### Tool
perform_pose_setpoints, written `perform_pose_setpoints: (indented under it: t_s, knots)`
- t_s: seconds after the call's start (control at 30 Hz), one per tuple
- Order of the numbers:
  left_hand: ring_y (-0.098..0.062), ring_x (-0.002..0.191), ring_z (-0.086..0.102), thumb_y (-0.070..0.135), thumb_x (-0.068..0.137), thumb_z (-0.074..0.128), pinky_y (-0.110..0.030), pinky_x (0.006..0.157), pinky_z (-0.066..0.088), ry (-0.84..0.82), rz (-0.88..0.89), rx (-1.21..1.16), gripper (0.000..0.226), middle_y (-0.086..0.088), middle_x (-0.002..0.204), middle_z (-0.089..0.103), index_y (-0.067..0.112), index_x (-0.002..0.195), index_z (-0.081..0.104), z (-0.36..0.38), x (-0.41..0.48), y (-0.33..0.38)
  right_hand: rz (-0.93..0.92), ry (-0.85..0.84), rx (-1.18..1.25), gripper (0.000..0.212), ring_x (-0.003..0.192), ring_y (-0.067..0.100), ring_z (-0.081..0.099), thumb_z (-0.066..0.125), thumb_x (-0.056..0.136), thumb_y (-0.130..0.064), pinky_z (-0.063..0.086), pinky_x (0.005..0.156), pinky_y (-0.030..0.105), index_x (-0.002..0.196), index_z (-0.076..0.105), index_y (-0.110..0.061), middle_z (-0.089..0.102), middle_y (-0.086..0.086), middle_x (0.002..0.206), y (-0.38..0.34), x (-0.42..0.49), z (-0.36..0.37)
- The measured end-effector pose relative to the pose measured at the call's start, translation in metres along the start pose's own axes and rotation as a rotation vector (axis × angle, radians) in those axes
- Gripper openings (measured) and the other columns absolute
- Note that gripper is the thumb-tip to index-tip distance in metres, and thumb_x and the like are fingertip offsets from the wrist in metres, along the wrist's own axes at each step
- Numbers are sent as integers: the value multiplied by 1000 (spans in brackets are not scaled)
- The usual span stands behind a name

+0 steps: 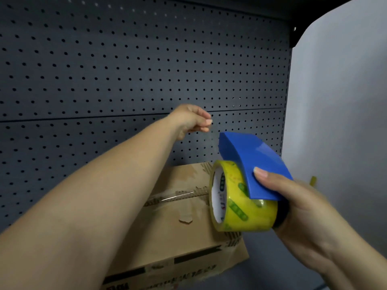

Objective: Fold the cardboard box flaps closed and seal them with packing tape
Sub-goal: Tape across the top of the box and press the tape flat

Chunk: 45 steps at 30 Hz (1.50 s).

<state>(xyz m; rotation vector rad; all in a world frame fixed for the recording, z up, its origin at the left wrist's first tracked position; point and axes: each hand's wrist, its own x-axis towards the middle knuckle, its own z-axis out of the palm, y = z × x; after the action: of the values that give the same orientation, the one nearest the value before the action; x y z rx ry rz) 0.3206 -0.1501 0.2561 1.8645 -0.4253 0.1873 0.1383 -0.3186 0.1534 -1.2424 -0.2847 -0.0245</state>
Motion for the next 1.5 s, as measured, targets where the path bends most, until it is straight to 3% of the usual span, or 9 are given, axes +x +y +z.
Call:
perform_pose_setpoints:
  t_s: [0.13, 0.37, 0.63, 0.73, 0.87, 1.17, 1.3, 1.4, 1.5]
  knots:
    - [-4, 49, 64, -4, 82, 62, -12, 55, 51, -90, -83, 53, 15, -5, 76, 64, 11, 80, 61, 5, 9, -39, 84, 20, -11, 66, 76, 28, 71, 88, 30, -40, 57, 73, 43, 88, 76, -9, 74, 17, 92, 5, 1, 0]
    - [-5, 45, 62, -6, 81, 62, -11, 53, 52, -129, -149, 37, 15, -8, 72, 62, 7, 77, 59, 15, 19, -76, 156, 71, -90, 46, 73, 31, 68, 78, 47, -37, 48, 82, 47, 82, 77, -7, 73, 21, 90, 10, 15, 1]
    - [-25, 74, 61, 3, 78, 68, -32, 70, 51, -158, -289, 348, 10, -10, 75, 64, 10, 71, 66, 26, 23, -87, 198, 134, -87, 54, 80, 37, 63, 81, 46, -37, 43, 80, 50, 87, 74, -1, 69, 28, 96, 10, 26, -4]
    - [-28, 90, 64, 11, 84, 60, -34, 78, 51, -225, -268, 576, 10, -11, 96, 67, 8, 89, 69, 30, 21, -82, 200, 130, -78, 44, 79, 36, 66, 82, 49, -26, 47, 87, 56, 85, 75, -2, 72, 24, 91, 7, 28, -3]
    - [-29, 107, 59, 17, 88, 47, -37, 92, 50, -281, -277, 802, 31, -12, 120, 62, 7, 113, 62, 30, 22, -84, 203, 134, -66, 48, 72, 32, 68, 75, 47, -33, 51, 78, 47, 84, 75, -3, 73, 21, 88, 6, 32, -4]
    - [-25, 81, 47, 17, 95, 31, -30, 70, 38, -361, -306, 1103, 29, -12, 100, 53, 9, 103, 56, 31, 15, -66, 224, 117, -67, 55, 70, 32, 67, 75, 46, -33, 52, 75, 46, 90, 73, -1, 73, 22, 90, 4, 34, -10]
    - [-30, 87, 48, 10, 95, 32, -37, 76, 42, -407, -393, 1269, 36, -13, 108, 51, 5, 124, 50, 38, 13, -50, 229, 105, -62, 50, 72, 32, 68, 74, 51, -32, 53, 75, 47, 91, 73, -3, 73, 21, 90, 3, 34, -10]
    - [-30, 122, 45, 46, 95, 32, -42, 105, 32, -372, -468, 1394, 53, -8, 139, 45, 13, 135, 42, 36, 9, -43, 231, 102, -75, 51, 69, 30, 68, 74, 51, -33, 54, 69, 41, 92, 72, -3, 73, 20, 90, 3, 34, -9]
    - [-27, 124, 47, 56, 93, 30, -37, 102, 35, -408, -488, 1201, 61, -7, 136, 48, 12, 130, 48, 24, 6, -52, 223, 90, -86, 50, 62, 27, 68, 74, 48, -33, 54, 61, 34, 89, 73, -4, 74, 17, 81, 2, 33, -7]
